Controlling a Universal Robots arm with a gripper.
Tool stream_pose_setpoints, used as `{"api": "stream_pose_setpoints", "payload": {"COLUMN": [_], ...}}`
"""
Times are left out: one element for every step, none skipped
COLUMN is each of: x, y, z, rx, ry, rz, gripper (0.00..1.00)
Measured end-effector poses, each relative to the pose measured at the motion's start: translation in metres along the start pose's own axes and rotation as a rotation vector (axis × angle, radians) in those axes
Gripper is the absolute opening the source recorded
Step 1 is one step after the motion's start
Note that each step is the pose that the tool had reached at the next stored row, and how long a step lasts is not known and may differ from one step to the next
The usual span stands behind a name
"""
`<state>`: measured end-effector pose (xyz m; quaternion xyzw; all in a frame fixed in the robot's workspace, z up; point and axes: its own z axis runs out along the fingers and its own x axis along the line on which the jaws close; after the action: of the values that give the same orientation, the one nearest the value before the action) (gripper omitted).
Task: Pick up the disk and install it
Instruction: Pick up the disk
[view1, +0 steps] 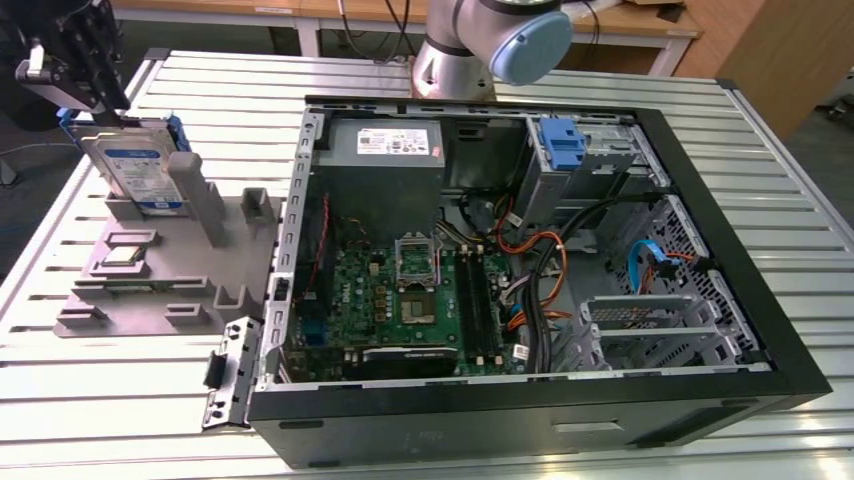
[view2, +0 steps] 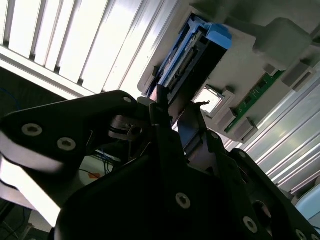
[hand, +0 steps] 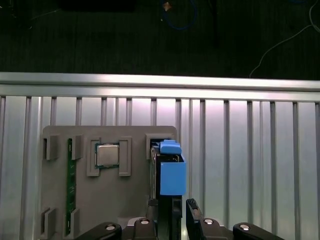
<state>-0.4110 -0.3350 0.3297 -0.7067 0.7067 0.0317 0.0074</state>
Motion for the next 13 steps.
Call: {"api": "stream_pose_setpoints", "payload": {"x": [-0.0007, -0.0014, -0.0018, -0.002, -0.002, -0.0021, -0.0021, -0.0021, -0.0021, -0.0021, -0.0021, -0.0021, -0.0021], "y": [0.0006, 0.001, 0.0011, 0.001, 0.001, 0.001, 0.001, 0.001, 0.001, 0.0009, 0.0009, 0.001, 0.001], "z": [0.0005, 0.0012, 0.0018, 0.0026, 0.0035, 0.0043, 0.005, 0.0054, 0.0054, 0.0056, 0.0058, 0.0058, 0.0057], "rx": [-0.0001, -0.0001, -0.0002, -0.0001, 0.0, -0.0003, -0.0005, -0.0008, -0.0008, -0.0006, -0.0004, -0.0003, 0.0], "ry": [0.0, 0.0, 0.0001, 0.0, 0.0, 0.0001, 0.0003, 0.0004, 0.0005, 0.0004, 0.0003, 0.0002, 0.0001], "rz": [0.0, 0.0, 0.0, 0.0, 0.0, 0.0, 0.0, 0.0, 0.0, 0.0, 0.0, 0.0, 0.0], "gripper": [0.36, 0.36, 0.36, 0.36, 0.36, 0.36, 0.36, 0.36, 0.36, 0.36, 0.36, 0.36, 0.36]}}
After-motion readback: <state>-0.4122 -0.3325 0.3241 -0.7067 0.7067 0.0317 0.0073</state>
